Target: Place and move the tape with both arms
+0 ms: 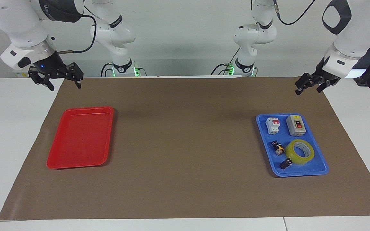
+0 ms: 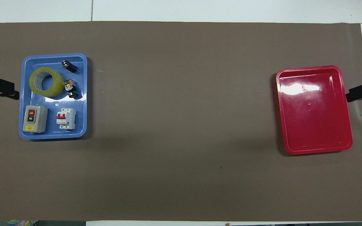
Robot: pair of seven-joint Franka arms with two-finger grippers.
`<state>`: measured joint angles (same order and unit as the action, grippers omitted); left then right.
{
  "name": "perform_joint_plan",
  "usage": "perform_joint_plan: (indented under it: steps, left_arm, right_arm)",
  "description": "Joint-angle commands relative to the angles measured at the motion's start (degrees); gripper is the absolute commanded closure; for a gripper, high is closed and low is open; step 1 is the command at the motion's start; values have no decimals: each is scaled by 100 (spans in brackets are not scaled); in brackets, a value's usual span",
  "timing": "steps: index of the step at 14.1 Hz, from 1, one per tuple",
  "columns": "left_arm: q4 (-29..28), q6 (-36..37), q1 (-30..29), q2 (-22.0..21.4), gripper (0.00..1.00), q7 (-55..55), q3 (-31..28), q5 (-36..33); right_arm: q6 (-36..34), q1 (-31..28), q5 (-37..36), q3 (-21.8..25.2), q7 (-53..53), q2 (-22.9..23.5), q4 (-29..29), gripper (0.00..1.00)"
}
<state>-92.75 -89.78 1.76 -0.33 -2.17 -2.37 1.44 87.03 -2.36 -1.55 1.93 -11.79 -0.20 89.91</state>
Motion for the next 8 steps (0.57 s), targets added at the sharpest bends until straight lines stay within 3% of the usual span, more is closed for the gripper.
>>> perform_joint_plan:
  steps: [1,8]
  left_arm:
    - [-60,66,8,-161,0,189,-9,67]
    - [65,172,0,-81,0,401,-9,-100]
  right_arm:
    - [103,-54,93,-26,-69,-86,105,0]
    - [95,-71,93,-26,-69,-86,97,0]
